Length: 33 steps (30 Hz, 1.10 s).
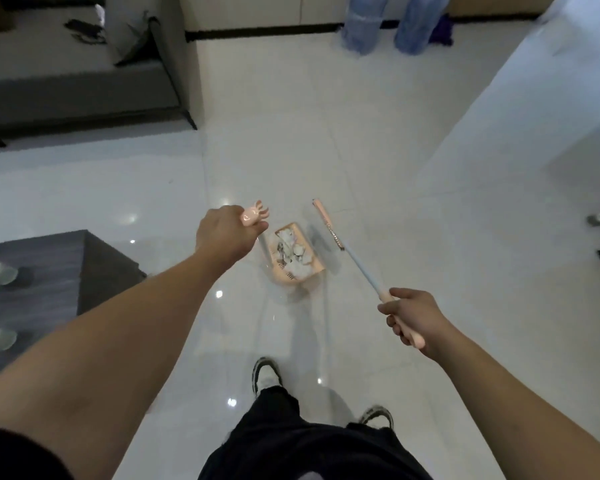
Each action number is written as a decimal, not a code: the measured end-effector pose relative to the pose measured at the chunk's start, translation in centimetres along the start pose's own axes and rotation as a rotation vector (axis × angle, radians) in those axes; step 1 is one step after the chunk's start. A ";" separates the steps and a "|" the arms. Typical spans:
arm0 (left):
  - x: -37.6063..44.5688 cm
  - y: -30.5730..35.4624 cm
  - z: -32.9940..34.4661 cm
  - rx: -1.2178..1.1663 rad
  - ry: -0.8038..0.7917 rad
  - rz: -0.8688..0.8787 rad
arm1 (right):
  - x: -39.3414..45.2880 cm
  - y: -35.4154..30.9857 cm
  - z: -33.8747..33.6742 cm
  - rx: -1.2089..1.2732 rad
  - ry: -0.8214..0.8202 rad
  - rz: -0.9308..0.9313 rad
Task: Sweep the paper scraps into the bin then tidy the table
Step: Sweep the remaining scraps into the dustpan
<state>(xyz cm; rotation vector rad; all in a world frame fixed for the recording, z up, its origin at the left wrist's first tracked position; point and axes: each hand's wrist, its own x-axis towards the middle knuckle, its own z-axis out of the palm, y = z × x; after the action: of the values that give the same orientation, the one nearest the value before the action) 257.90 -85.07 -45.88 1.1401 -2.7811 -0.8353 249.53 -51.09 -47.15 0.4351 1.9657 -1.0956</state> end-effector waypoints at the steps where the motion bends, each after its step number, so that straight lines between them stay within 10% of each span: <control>1: 0.1 2.5 0.6 0.011 -0.010 0.055 | -0.5 1.2 -1.8 0.045 0.023 0.000; 18: -24.7 52.3 24.8 0.186 -0.190 1.135 | -16.1 30.6 -32.6 0.849 0.563 0.058; 33: -48.7 75.7 39.7 0.005 -0.405 1.911 | -23.2 42.2 -43.3 1.424 1.168 0.177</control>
<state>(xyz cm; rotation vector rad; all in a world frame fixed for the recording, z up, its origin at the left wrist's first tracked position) 236.18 10.20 -34.54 -1.6985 -2.4011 -0.6075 268.65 10.31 -39.25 2.3384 1.4577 -2.2911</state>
